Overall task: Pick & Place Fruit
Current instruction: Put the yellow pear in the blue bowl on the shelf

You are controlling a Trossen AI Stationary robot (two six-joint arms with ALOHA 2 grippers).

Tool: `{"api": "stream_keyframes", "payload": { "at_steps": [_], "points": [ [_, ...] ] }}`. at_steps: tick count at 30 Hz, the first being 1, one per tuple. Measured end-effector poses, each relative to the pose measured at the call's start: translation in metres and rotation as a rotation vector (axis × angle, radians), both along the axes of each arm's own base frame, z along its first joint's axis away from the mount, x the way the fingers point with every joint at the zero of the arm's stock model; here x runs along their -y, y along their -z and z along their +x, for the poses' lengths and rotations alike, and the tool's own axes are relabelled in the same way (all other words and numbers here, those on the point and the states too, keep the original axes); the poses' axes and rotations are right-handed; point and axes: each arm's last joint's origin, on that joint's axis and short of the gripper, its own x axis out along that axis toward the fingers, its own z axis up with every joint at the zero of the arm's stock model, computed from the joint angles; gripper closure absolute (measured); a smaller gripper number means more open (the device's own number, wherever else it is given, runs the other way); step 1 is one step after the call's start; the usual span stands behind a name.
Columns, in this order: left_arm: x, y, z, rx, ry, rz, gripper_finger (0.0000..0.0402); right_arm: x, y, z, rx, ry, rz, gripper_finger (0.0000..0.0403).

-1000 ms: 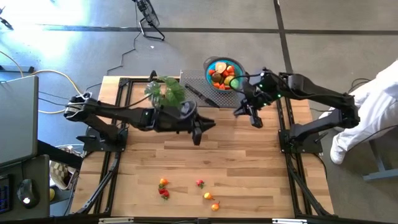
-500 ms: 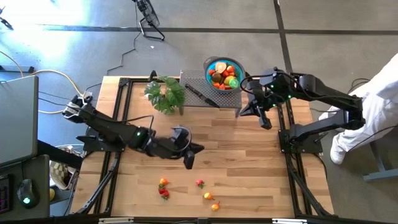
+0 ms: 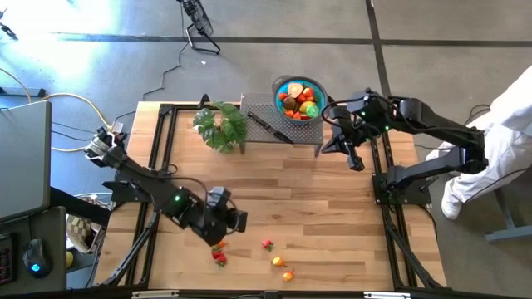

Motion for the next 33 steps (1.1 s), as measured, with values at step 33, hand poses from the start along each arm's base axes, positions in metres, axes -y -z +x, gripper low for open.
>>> {"api": "stream_keyframes", "payload": {
  "at_steps": [33],
  "points": [
    [0.047,0.03,-0.011,-0.496,0.348,-0.004,0.0401,0.009,0.0,-0.001,0.022,-0.022,-0.042,0.0399]
  ]
}}
